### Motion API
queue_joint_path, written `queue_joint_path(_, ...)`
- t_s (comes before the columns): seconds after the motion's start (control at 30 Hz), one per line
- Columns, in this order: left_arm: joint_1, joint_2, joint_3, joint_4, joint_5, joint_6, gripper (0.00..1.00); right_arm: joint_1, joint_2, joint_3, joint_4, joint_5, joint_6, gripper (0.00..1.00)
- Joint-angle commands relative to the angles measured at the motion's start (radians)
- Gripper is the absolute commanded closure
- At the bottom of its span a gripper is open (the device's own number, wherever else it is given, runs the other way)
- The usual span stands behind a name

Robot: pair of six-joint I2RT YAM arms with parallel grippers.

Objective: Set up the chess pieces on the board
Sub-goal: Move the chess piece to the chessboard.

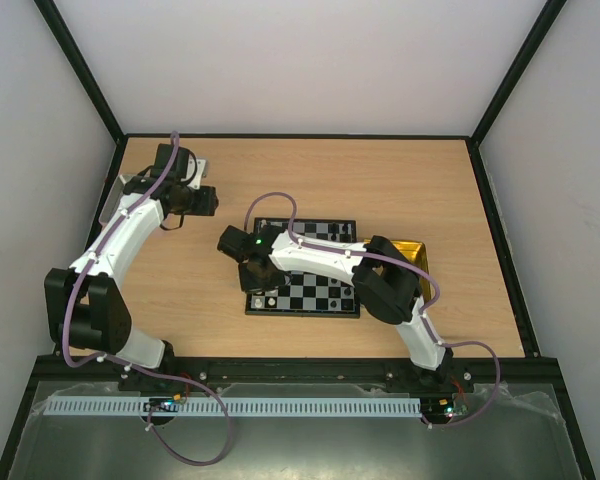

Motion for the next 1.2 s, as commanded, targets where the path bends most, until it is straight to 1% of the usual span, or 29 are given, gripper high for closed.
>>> queue_joint_path(0.0,-0.004,-0.026,-0.004,-0.014,0.012,0.006,0.43,-0.005,0.016,0.021,-0.019,0.024,-0.002,0.89)
queue_joint_path(0.33,-0.004,-0.022,-0.004,-0.012,0.014,0.006,0.43,-0.005,0.016,0.024,-0.007,0.01,0.002,0.88)
queue_joint_path(0.57,-0.004,-0.02,-0.005,-0.013,0.011,0.008,0.43,-0.006,-0.003,0.025,-0.015,0.014,0.002,0.82)
queue_joint_path(0.87,-0.004,-0.018,-0.004,-0.015,0.009,0.007,0.43,-0.006,-0.03,0.045,-0.028,0.032,-0.001,0.81)
queue_joint_path(1.0,-0.005,-0.019,-0.001,-0.02,0.009,0.008,0.43,-0.005,-0.042,0.08,-0.05,0.049,-0.008,0.74)
queue_joint_path(1.17,-0.006,-0.016,0.01,-0.03,-0.003,0.012,0.42,-0.008,-0.076,0.102,-0.092,0.08,-0.012,0.73)
